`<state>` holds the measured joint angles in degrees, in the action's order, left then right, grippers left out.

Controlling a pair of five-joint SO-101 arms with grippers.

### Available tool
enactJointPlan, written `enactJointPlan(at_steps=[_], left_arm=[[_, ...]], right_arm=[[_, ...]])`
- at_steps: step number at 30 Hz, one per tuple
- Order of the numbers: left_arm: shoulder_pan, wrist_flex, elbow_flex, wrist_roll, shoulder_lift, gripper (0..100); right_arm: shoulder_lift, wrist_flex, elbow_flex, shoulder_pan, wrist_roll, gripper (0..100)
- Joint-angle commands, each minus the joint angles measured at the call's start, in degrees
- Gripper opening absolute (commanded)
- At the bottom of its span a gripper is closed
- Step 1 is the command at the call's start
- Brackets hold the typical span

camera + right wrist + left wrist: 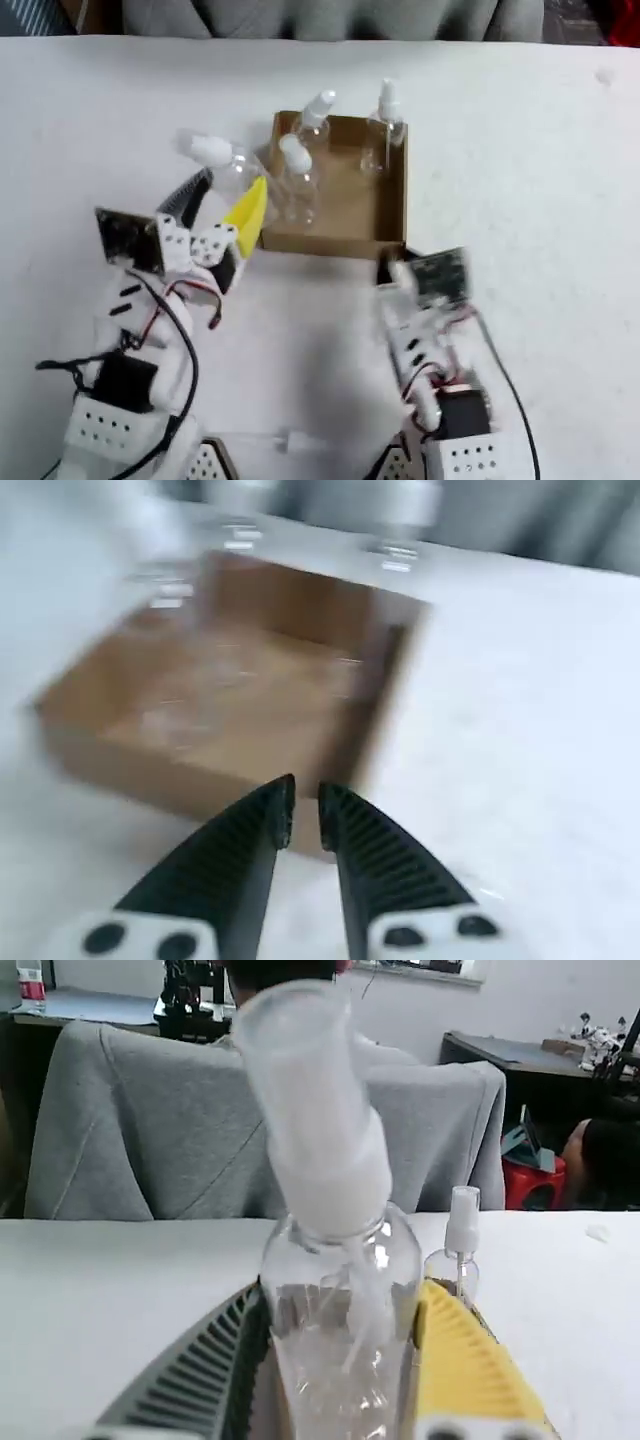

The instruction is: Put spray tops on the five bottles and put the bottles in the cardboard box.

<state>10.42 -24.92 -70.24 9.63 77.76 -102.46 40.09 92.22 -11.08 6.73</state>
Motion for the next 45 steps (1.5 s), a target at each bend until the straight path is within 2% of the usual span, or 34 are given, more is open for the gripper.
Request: enactJointPlan(at_steps=[1,5,10,14,26,38,45], left_arm=[[-0.3,2.0,4.6,-0.5,-4.4,2],[0.7,4.5,4.0,-0.4,-6.6,2],[0.8,15.1,-0.3,-0.4,-10.8,2],[0.8,19.3,-1.6,-0.4,-15.9,2],[1.5,21.9,-1.7,-0.6,-25.3,2],[2.5,30.6,-1.7,-0.8,-35.4,2],[2.7,31.4,-1.8,-0.7,-36.9,2]], right_arm=[[-0.5,0.2,-2.5,19.0,0.7,1.9],[-0.5,0.0,2.5,26.9,3.5,1.7],[-0.5,1.5,4.7,27.7,5.3,1.7],[0.0,1.5,4.7,27.6,5.3,1.7],[-0.1,1.8,4.7,27.6,5.3,1.7],[-0.1,1.9,4.7,27.7,5.3,1.7],[-0.2,1.9,4.7,27.6,5.3,1.7]])
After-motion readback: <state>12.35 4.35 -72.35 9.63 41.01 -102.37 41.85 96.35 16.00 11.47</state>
